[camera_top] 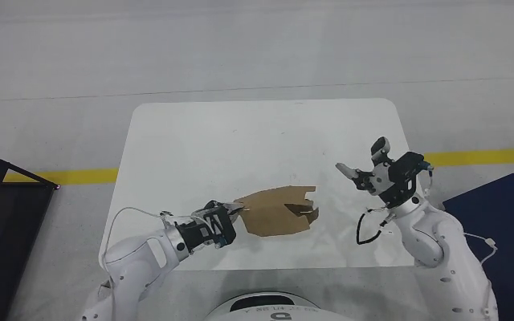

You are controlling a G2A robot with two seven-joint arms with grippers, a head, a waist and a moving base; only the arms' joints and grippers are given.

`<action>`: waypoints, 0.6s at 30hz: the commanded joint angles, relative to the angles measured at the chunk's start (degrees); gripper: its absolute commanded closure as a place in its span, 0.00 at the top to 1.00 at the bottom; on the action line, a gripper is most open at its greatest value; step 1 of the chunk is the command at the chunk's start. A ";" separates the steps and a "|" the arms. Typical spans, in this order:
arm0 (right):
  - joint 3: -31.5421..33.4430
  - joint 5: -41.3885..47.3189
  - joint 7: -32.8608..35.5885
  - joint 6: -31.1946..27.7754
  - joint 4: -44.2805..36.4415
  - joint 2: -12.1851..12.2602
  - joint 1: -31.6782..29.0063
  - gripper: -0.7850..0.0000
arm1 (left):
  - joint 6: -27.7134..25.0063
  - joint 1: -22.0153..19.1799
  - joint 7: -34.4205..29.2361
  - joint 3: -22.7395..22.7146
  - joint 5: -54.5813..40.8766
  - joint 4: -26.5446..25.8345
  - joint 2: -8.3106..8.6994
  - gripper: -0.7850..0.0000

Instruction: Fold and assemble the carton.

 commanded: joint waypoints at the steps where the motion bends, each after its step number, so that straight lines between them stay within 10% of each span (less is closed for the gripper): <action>1: 0.28 0.45 0.18 -4.15 -0.35 0.21 -0.25 1.00 | 0.03 -0.09 -0.11 0.75 4.05 -1.22 0.21 0.00; 8: 0.40 -3.85 -0.40 -14.76 -1.51 0.93 -1.33 1.00 | 1.35 0.32 0.08 2.20 7.37 -1.68 0.56 0.00; 18: 0.49 -5.25 -0.75 -15.12 -1.67 0.99 -1.50 1.00 | 2.27 0.47 0.76 1.75 5.85 -0.63 0.92 0.00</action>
